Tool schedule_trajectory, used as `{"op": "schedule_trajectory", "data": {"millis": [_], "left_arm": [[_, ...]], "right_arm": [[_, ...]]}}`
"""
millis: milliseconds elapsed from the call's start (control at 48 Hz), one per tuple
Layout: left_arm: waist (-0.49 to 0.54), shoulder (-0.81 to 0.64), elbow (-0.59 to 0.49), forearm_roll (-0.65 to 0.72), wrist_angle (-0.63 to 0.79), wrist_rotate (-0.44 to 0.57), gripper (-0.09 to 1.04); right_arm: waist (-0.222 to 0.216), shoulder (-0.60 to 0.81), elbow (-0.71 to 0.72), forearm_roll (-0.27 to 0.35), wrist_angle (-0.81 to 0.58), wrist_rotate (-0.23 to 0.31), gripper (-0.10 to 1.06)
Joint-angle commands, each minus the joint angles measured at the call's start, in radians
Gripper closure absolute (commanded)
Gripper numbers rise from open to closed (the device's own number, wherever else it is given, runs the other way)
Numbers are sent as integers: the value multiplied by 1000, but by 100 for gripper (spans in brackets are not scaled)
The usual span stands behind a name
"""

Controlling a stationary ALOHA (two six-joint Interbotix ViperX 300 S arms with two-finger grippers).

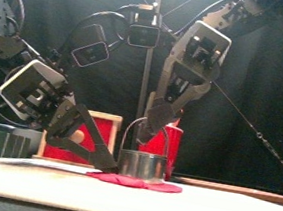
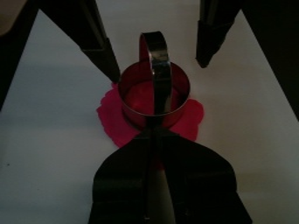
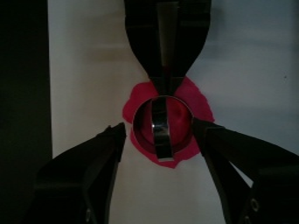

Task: Get the cutter from the drawer then cut the dough then place the extra dough in the bowl
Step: Cut the dough

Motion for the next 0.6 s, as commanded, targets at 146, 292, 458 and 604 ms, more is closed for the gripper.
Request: {"op": "schedule_trajectory", "data": {"millis": [146,292,458,604], "left_arm": [[3,12,-15,-18,-8,-2,40],[3,14,-11,-18,-12,-2,40],[3,17,-9,-26,-12,-3,40],[3,23,-9,-28,-12,-3,40]], "right_arm": [[-12,-26,-23,0,-2,2,20],[-11,-25,-25,0,-3,0,29],[-11,-25,-26,0,-3,2,35],[-9,-26,-29,2,-2,2,37]]}}
